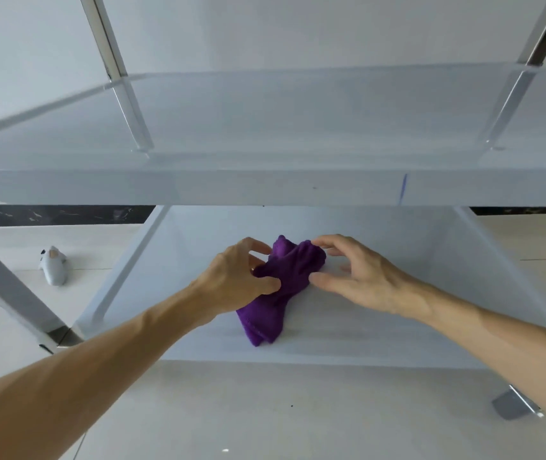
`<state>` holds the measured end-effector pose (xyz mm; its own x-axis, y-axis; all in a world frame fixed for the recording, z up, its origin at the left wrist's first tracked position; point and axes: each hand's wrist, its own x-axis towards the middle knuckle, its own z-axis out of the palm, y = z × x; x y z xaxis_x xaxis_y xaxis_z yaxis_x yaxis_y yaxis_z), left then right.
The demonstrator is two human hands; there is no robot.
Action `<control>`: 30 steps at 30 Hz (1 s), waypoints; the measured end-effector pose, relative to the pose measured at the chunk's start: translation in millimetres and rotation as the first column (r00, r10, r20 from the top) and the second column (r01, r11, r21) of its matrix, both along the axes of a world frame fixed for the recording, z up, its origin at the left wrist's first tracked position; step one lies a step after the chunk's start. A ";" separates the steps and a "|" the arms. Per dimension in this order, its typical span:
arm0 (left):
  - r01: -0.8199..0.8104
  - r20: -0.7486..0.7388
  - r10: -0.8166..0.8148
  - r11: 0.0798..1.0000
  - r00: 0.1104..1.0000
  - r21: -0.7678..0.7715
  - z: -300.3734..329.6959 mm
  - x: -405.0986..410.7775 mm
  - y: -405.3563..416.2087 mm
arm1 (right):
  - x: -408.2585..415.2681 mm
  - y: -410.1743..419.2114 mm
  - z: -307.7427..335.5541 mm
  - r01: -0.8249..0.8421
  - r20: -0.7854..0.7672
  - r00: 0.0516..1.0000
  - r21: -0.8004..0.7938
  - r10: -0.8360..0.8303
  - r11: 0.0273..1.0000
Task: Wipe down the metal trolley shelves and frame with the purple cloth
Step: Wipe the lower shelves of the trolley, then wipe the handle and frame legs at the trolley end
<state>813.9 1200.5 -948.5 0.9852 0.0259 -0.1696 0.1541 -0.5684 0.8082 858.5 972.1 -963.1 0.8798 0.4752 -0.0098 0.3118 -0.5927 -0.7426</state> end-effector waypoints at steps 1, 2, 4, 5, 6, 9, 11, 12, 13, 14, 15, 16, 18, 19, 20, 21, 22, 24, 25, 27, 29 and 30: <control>-0.017 0.016 0.019 0.996 1.000 -0.092 4.0 -1.8 -2.7 | -3.2 2.0 1.6 -0.038 -0.041 0.998 0.009 0.039 0.999; -0.024 0.030 0.030 0.982 0.999 -0.186 8.1 -4.4 -5.2 | -6.7 5.7 3.1 -0.069 -0.068 0.995 0.019 0.071 0.997; -0.002 0.069 0.029 0.931 0.997 -0.366 15.8 -9.5 -9.7 | -12.3 15.9 5.4 -0.094 -0.079 0.992 0.069 0.100 0.993; 0.026 0.097 0.018 0.901 0.995 -0.433 19.6 -12.2 -12.3 | -13.5 20.9 6.7 -0.088 -0.093 0.991 0.117 0.099 0.989; 0.060 0.131 0.001 0.883 0.991 -0.466 23.1 -14.5 -14.7 | -14.5 25.1 8.8 -0.080 -0.120 0.987 0.182 0.103 0.980; 0.117 0.201 -0.017 0.858 0.979 -0.500 31.8 -16.5 -20.6 | -16.0 32.4 14.8 -0.070 -0.175 0.973 0.390 0.149 0.918; 0.125 0.262 -0.020 0.912 0.965 -0.391 36.4 -16.1 -20.1 | -17.9 35.5 17.1 -0.020 -0.163 0.982 0.430 0.099 0.903; 0.119 0.313 -0.034 0.959 0.949 -0.258 39.2 -14.7 -17.9 | -19.0 37.2 18.1 0.013 -0.150 0.987 0.421 0.055 0.907; 0.103 0.363 -0.049 0.986 0.930 -0.131 42.1 -13.9 -16.2 | -19.5 38.1 18.6 0.044 -0.142 0.990 0.412 0.017 0.910; 0.064 0.409 -0.043 0.997 0.912 -0.036 44.2 -12.3 -14.1 | -19.4 36.9 19.0 0.071 -0.144 0.990 0.410 -0.012 0.910; 0.006 0.454 0.010 0.999 0.891 -0.033 45.5 -10.9 -13.3 | -19.8 33.0 19.9 0.098 -0.155 0.987 0.408 -0.036 0.908; -0.048 0.499 0.100 0.992 0.861 -0.116 46.6 -10.9 -14.7 | -21.3 26.8 21.4 0.122 -0.171 0.984 0.405 -0.056 0.906; -0.130 0.539 0.296 0.937 0.789 -0.324 44.7 -15.7 -20.2 | -28.8 10.9 25.6 0.161 -0.201 0.976 0.408 -0.084 0.899; -0.171 0.516 0.374 0.902 0.771 -0.397 42.0 -20.6 -25.0 | -35.4 1.6 27.1 0.180 -0.213 0.972 0.412 -0.098 0.893; -0.183 0.481 0.408 0.875 0.776 -0.447 36.4 -26.4 -29.3 | -43.6 -7.7 28.0 0.198 -0.227 0.968 0.415 -0.109 0.888; -0.170 0.450 0.402 0.866 0.797 -0.471 30.0 -36.3 -33.8 | -54.2 -17.0 27.5 0.214 -0.246 0.962 0.415 -0.117 0.884; -0.141 0.440 0.369 0.872 0.819 -0.469 23.5 -47.3 -37.7 | -65.9 -26.4 26.7 0.225 -0.261 0.958 0.411 -0.122 0.883; -0.061 0.457 0.261 0.911 0.850 -0.407 16.7 -68.2 -45.6 | -88.6 -41.9 27.5 0.222 -0.269 0.956 0.397 -0.118 0.891; -0.026 0.477 0.203 0.936 0.855 -0.352 16.3 -76.7 -49.9 | -98.2 -49.2 27.8 0.214 -0.263 0.958 0.390 -0.115 0.896; 0.041 0.519 0.084 0.974 0.851 -0.224 23.1 -83.2 -64.0 | -110.7 -65.4 31.1 0.199 -0.228 0.967 0.394 -0.114 0.897; 0.070 0.559 -0.007 0.993 0.829 -0.091 39.9 -87.4 -75.5 | -117.2 -76.4 38.6 0.170 -0.186 0.977 0.416 -0.100 0.893; 0.082 0.579 -0.052 0.996 0.814 -0.026 51.8 -88.7 -81.1 | -120.0 -82.8 42.4 0.174 -0.164 0.980 0.432 -0.112 0.885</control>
<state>725.2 1119.4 -896.8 0.9015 -0.0366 0.4313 -0.3861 -0.5186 0.7629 738.5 889.3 -920.7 0.9439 0.3260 0.0527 0.1312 -0.2236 -0.9658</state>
